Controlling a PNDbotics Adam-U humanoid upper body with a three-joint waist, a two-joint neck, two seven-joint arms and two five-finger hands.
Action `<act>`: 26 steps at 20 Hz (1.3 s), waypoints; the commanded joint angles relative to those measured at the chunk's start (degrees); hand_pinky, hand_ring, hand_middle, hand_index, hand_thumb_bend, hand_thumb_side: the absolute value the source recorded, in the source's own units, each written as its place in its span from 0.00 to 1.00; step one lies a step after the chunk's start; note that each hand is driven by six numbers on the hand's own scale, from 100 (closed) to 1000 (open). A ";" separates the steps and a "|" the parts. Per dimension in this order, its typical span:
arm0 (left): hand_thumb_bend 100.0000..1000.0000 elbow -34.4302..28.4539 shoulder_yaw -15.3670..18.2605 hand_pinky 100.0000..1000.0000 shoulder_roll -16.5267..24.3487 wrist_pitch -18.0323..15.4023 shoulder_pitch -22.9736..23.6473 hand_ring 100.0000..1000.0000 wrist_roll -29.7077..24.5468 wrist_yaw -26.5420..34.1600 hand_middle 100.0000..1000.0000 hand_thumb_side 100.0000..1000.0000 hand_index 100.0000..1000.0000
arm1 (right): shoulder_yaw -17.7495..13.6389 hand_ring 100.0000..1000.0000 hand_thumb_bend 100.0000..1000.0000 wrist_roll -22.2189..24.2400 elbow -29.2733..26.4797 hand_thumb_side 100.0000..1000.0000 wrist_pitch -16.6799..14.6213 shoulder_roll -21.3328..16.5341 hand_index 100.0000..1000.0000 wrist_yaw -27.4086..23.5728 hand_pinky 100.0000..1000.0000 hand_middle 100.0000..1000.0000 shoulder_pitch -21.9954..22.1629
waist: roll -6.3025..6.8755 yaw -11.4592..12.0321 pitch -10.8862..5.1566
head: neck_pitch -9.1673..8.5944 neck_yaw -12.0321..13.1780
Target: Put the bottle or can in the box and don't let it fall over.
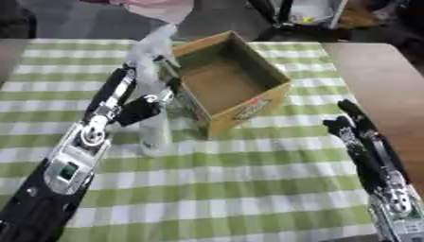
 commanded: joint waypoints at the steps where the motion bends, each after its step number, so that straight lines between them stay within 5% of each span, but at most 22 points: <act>1: 0.24 1.91 -0.46 0.67 -0.30 -0.86 -0.56 1.00 -1.46 -0.31 1.00 0.66 0.92 | -0.11 0.80 0.00 0.15 -0.64 0.64 -0.14 -0.42 1.00 -0.11 0.86 1.00 -0.33 | 0.17 -0.13 -1.29 | -0.69 -0.04; 5: 0.17 3.93 -0.54 0.67 -0.67 -1.65 0.50 1.00 -2.04 0.20 1.00 0.62 0.86 | -0.13 0.80 0.00 0.12 -0.64 0.64 -0.12 -0.41 1.00 -0.11 0.86 1.00 -0.35 | 0.17 -0.05 -1.29 | -0.76 -0.17; 9: 0.00 4.48 -0.44 0.66 -0.62 -1.69 1.84 1.00 -2.07 0.82 1.00 0.46 0.72 | -0.14 0.80 0.00 0.10 -0.63 0.64 -0.12 -0.44 1.00 -0.11 0.86 1.00 -0.36 | 0.15 0.09 -1.31 | -0.70 -0.26; 13: 0.00 4.38 -0.42 0.66 -0.48 -1.57 2.44 1.00 -2.20 1.05 1.00 0.46 0.72 | -0.16 0.80 0.00 0.05 -0.60 0.64 -0.09 -0.46 1.00 -0.10 0.86 1.00 -0.36 | 0.12 0.16 -1.33 | -0.68 -0.27; 14: 0.00 4.44 -0.42 0.65 -0.47 -1.51 2.53 1.00 -2.23 1.07 1.00 0.24 0.61 | -0.16 0.80 0.00 0.04 -0.60 0.64 -0.09 -0.46 1.00 -0.10 0.86 1.00 -0.37 | 0.10 0.20 -1.31 | -0.71 -0.29; 17: 0.00 5.03 -0.65 0.65 -0.48 -1.47 4.37 1.00 -2.36 1.07 1.00 0.11 0.57 | -0.18 0.80 0.00 0.00 -0.60 0.64 -0.10 -0.48 1.00 -0.10 0.86 1.00 -0.38 | -0.05 0.42 -1.36 | -0.72 -0.37; 26: 0.00 5.82 -0.32 0.63 -0.19 -1.92 6.59 1.00 -1.25 1.02 1.00 0.23 0.44 | -0.20 0.80 0.00 -0.01 -0.55 0.64 -0.13 -0.51 1.00 -0.08 0.86 1.00 -0.35 | -0.33 0.79 -1.48 | -0.76 -0.49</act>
